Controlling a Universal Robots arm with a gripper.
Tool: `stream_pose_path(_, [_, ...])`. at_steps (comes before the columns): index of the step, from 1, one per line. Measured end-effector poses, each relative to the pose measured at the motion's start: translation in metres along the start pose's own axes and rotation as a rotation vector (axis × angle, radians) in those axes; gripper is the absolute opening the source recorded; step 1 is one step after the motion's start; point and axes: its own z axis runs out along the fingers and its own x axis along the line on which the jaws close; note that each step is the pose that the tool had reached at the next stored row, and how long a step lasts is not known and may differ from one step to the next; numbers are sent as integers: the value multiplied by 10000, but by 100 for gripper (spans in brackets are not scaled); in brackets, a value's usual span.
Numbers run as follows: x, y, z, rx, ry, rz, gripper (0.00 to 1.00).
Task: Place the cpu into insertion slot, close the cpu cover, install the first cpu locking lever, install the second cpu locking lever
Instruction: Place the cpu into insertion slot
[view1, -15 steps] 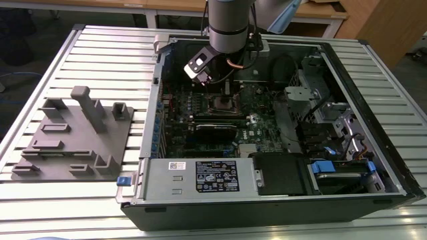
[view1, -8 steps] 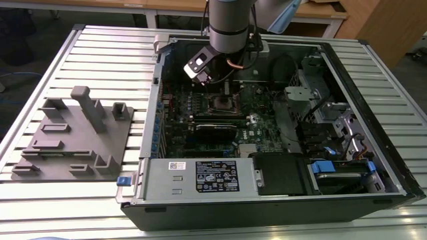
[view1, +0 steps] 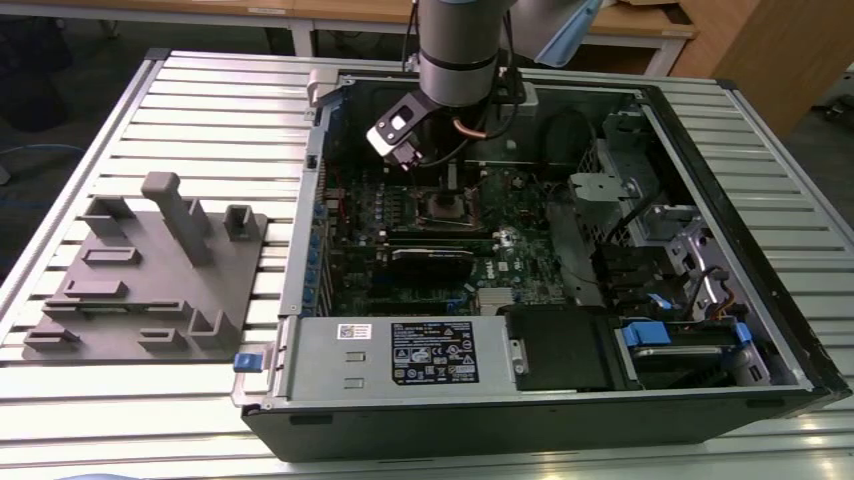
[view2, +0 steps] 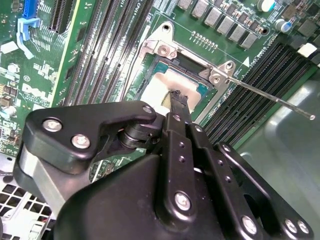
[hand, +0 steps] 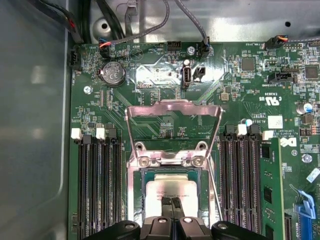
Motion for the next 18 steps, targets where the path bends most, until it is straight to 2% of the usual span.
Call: stream_pose_path(18, [-2,-6,87,1,-5,36,10])
